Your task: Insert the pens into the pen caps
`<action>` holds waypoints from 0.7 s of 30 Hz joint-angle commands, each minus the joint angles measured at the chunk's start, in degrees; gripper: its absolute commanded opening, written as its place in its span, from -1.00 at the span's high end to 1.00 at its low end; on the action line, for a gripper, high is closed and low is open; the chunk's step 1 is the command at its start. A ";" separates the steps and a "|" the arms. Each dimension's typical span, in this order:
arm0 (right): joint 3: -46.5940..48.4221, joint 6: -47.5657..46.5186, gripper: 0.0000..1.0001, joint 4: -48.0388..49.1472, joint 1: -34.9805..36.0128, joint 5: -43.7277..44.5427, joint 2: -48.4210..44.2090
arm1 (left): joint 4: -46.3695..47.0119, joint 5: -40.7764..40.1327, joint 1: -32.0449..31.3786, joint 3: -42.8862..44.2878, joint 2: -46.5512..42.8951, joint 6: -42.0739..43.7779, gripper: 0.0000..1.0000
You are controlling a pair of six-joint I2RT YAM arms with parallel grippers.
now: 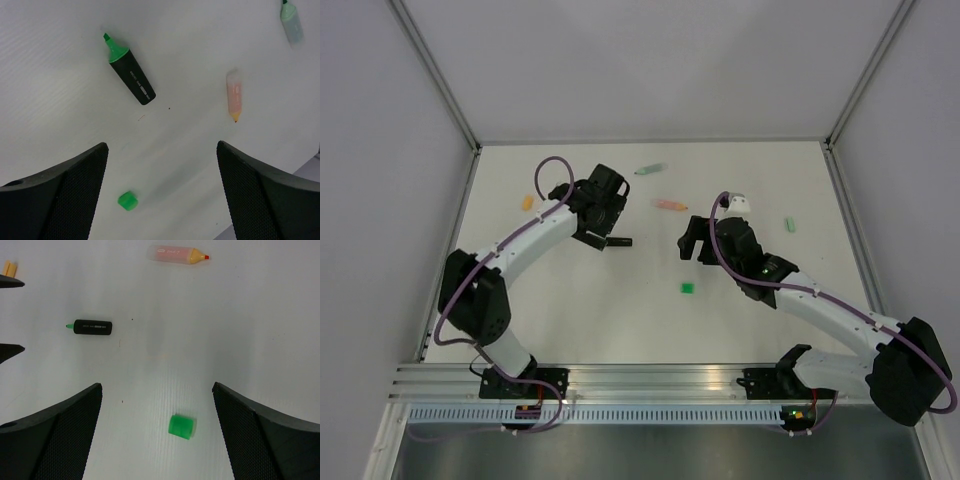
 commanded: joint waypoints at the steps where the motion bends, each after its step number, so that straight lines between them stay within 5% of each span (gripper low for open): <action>1: 2.82 0.59 -0.96 -0.79 0.00 -1.02 -0.25 | -11.37 2.96 0.06 8.07 6.20 -11.23 -0.87; 8: 3.79 1.03 -0.96 -1.75 0.00 -2.43 1.41 | -23.75 7.79 0.85 26.34 21.66 -17.37 -0.76; 21: 6.08 0.94 -0.96 -4.39 0.00 -1.12 4.14 | -28.78 8.68 3.13 30.05 31.34 -21.78 -0.63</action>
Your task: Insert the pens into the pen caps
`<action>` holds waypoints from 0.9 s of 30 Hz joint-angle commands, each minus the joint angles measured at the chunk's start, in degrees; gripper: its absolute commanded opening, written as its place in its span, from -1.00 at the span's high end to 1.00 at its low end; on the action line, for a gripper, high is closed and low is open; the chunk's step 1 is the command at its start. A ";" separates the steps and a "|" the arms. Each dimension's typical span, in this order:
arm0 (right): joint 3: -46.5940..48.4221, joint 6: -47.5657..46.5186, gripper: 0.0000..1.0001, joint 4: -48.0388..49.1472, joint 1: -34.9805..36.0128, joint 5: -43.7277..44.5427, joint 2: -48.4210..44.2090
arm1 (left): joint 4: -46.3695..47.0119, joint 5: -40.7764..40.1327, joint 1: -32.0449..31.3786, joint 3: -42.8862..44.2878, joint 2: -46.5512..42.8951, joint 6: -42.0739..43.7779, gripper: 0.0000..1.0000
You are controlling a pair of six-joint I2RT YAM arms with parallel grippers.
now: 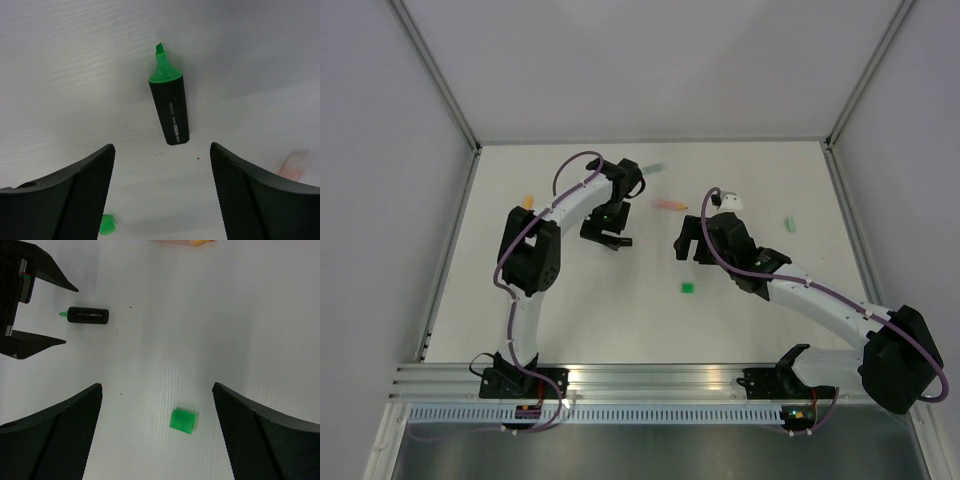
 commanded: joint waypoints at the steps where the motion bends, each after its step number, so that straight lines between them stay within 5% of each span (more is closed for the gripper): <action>1: 2.51 0.48 -0.96 -0.74 0.00 1.12 -0.01 | -1.76 2.56 1.25 1.97 2.32 -3.18 -0.62; 14: 2.95 0.57 -0.96 -1.45 0.00 1.73 0.25 | 3.43 4.23 1.87 2.41 9.00 -0.10 -0.52; 19: 3.04 0.57 -0.96 -1.62 0.00 1.56 0.08 | 5.97 4.49 1.87 -1.01 8.48 -0.02 -0.25; 21: 3.04 0.57 -0.96 -1.62 0.00 1.47 -0.01 | 9.82 5.10 1.96 -3.55 7.95 2.08 0.02; 26: 2.95 0.39 -0.96 -1.45 0.00 1.56 -0.10 | 10.64 5.37 1.96 -6.64 7.08 3.58 0.20; 27: 2.95 0.39 -0.96 -1.45 0.00 1.56 -0.10 | 10.90 4.76 1.96 -7.95 6.72 4.20 0.47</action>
